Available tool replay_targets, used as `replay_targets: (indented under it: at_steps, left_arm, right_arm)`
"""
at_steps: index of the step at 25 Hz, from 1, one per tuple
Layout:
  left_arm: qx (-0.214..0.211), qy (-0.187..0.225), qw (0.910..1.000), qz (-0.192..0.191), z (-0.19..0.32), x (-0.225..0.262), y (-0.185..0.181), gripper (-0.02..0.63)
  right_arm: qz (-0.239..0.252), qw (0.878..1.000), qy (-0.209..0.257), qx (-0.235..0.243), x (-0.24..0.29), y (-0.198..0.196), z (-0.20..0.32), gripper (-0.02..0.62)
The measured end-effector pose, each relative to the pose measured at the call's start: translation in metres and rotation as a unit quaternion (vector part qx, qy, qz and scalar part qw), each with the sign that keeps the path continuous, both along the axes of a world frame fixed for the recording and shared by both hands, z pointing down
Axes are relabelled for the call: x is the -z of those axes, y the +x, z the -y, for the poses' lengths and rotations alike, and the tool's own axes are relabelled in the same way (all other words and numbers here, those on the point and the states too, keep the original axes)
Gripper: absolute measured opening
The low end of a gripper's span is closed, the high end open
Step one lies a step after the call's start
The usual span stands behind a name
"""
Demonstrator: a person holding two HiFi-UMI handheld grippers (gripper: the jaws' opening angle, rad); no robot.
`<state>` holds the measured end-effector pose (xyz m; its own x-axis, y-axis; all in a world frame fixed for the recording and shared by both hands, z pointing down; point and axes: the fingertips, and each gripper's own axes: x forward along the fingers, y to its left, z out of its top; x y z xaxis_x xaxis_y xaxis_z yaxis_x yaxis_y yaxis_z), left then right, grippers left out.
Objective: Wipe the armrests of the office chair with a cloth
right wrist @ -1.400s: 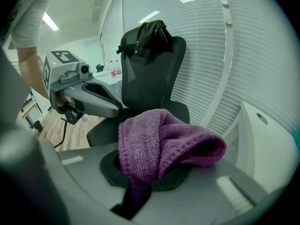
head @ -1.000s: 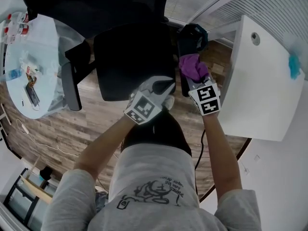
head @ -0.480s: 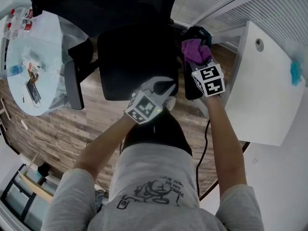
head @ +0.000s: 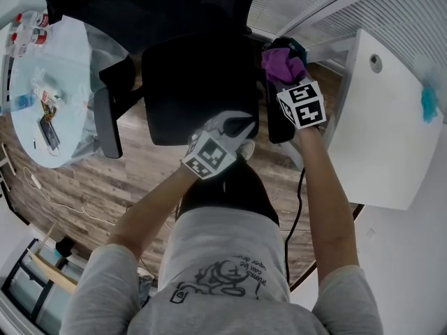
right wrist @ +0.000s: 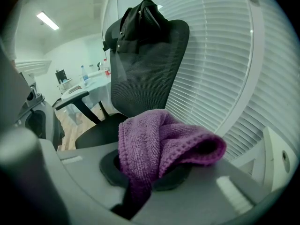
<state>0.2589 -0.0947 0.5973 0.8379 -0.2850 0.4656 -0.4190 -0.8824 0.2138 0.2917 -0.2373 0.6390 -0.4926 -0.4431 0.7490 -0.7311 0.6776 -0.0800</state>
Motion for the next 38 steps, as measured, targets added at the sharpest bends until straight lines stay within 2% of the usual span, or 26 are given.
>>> replay_targets:
  at_steps: [12,38]
  left_arm:
    - [0.000,0.005,1.0000,0.000,-0.002,0.008,0.004,0.003]
    - [-0.015,0.008,0.9999,0.000,-0.023,0.015,0.020,0.003]
  right_arm:
    - [-0.006,1.000,0.001,-0.013,0.004,0.008,-0.032,0.040]
    - [-0.003,1.000,-0.015,-0.026,0.017,0.036,-0.197,0.040]
